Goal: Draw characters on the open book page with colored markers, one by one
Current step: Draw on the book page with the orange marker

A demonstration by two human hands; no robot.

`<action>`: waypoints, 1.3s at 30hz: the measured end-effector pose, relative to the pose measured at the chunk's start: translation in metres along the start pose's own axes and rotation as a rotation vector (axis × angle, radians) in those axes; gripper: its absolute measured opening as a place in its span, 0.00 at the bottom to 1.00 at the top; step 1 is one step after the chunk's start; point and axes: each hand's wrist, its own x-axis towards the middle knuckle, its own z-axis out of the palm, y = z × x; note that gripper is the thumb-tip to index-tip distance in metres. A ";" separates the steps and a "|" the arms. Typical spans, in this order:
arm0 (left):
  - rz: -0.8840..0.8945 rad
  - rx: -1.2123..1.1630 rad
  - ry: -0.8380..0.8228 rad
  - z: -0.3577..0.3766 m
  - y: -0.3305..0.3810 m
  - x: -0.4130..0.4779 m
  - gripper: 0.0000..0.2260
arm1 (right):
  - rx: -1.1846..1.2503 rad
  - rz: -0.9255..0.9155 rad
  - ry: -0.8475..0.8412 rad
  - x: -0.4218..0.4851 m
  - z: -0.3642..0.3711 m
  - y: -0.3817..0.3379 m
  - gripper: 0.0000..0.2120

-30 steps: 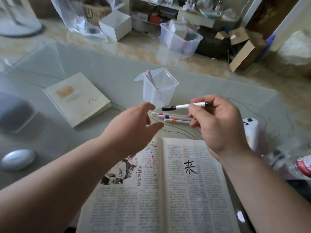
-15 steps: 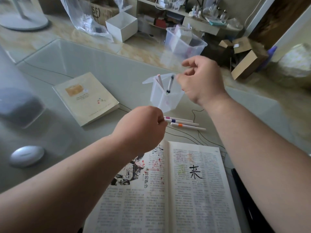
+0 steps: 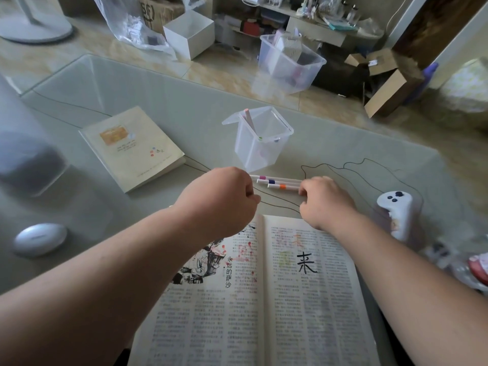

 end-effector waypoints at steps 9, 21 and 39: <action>0.014 0.004 0.019 -0.001 0.000 -0.003 0.12 | -0.135 -0.093 -0.041 0.009 -0.004 -0.010 0.11; 0.009 0.012 -0.002 -0.004 -0.001 -0.012 0.13 | -0.164 -0.160 -0.013 0.012 -0.001 -0.007 0.10; 0.023 0.047 -0.047 -0.003 -0.003 -0.019 0.13 | -0.029 -0.315 0.025 0.011 0.010 0.009 0.11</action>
